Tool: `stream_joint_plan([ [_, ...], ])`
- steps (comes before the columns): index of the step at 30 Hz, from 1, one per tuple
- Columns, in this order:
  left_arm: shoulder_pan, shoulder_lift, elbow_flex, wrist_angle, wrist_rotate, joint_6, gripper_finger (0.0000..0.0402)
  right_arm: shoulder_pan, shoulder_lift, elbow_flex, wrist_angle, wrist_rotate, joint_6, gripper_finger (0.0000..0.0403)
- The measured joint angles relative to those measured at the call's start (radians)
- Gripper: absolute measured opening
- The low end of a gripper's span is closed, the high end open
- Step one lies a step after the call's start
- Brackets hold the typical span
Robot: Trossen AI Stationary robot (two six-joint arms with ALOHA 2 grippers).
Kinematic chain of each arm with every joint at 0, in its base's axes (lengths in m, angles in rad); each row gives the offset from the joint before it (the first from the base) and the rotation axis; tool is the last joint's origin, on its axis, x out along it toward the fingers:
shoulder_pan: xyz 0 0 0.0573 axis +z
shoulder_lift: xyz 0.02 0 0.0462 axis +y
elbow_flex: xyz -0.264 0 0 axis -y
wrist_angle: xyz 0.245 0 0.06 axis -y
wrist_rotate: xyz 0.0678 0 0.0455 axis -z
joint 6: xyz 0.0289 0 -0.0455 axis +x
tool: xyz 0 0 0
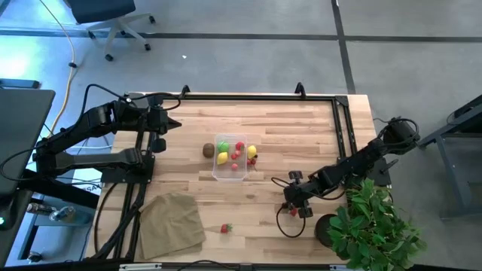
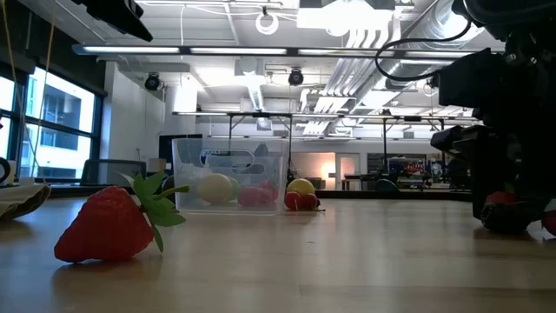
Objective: Pick and placing Produce into tupperware
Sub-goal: Put the strawberry into the transparent bin
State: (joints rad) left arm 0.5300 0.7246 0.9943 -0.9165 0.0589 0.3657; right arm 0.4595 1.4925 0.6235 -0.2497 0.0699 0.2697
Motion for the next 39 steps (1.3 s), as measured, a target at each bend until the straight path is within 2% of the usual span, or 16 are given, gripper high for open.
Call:
stream_joint_plan([
  [4, 0.0, 0.0, 0.0, 0.0, 0.0, 0.0, 0.0001, 0.0, -0.011, 0.007, -0.019, 0.007, -0.004, 0.0132],
  [19, 0.0, 0.0, 0.0, 0.0, 0.0, 0.0, 0.0001, -0.029, -0.017, 0.134, -0.152, 0.144, -0.04, 0.0131],
  [29, 0.0, 0.0, 0.0, 0.0, 0.0, 0.0, 0.0001, -0.19, -0.017, 0.289, -0.159, 0.148, -0.192, 0.0131],
  [39, 0.0, 0.0, 0.0, 0.0, 0.0, 0.0, 0.0001, -0.394, -0.017, 0.622, -0.1, 0.072, -0.381, 0.0131],
])
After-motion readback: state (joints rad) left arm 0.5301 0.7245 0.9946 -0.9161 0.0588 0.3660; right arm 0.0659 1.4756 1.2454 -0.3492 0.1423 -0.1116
